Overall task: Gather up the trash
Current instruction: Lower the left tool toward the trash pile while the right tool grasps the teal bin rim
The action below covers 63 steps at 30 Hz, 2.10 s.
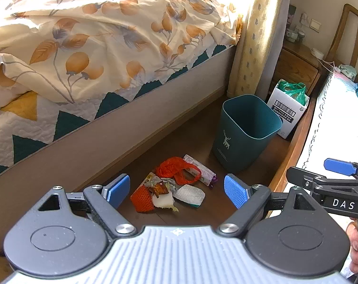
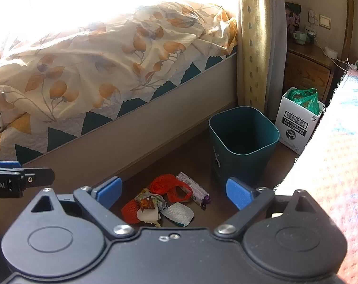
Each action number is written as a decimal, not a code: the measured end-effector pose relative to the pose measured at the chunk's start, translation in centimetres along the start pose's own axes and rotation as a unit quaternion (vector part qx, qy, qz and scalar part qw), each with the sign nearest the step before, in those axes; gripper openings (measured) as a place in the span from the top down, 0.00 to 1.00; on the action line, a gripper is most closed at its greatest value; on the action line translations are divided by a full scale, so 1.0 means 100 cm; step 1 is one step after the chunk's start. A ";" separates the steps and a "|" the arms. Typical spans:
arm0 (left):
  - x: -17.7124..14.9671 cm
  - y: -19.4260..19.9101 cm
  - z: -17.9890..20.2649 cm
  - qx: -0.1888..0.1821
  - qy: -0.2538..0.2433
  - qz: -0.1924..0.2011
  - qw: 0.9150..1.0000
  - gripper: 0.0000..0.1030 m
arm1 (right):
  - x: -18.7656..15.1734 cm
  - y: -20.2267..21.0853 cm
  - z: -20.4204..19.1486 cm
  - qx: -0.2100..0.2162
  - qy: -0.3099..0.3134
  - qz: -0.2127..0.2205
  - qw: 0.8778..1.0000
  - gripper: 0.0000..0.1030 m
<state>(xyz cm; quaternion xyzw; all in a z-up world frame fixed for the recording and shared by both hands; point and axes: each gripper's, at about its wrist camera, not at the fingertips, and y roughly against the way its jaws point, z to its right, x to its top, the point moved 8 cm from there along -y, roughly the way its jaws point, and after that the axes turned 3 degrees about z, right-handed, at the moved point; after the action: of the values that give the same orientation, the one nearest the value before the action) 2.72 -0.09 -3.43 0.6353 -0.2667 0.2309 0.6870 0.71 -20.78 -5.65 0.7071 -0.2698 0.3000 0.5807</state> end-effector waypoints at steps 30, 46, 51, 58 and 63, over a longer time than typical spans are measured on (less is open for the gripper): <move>0.063 -0.096 -0.046 0.016 0.009 -0.012 1.000 0.15 | 0.099 -0.084 0.074 -0.033 0.041 -0.001 0.999 0.14; 0.038 -0.266 -0.086 0.002 -0.032 -0.122 0.992 0.15 | 0.102 -0.215 0.223 -0.147 -0.049 -0.089 0.984 0.19; 0.017 -0.321 -0.085 0.009 -0.041 -0.167 0.985 0.15 | 0.095 -0.274 0.256 -0.146 -0.076 -0.112 0.980 0.20; -0.028 -0.391 -0.080 0.006 -0.030 -0.222 0.975 0.15 | 0.079 -0.359 0.295 -0.150 -0.016 -0.171 0.974 0.27; -0.066 -0.439 -0.071 0.009 -0.021 -0.274 0.962 0.15 | 0.069 -0.412 0.318 -0.153 0.028 -0.216 0.964 0.35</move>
<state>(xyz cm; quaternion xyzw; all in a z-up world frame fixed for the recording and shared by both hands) 27.10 3.32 -41.04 0.6948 -0.0948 0.0231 0.7125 38.99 -44.81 -32.38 0.6430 -0.1369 0.1420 0.7400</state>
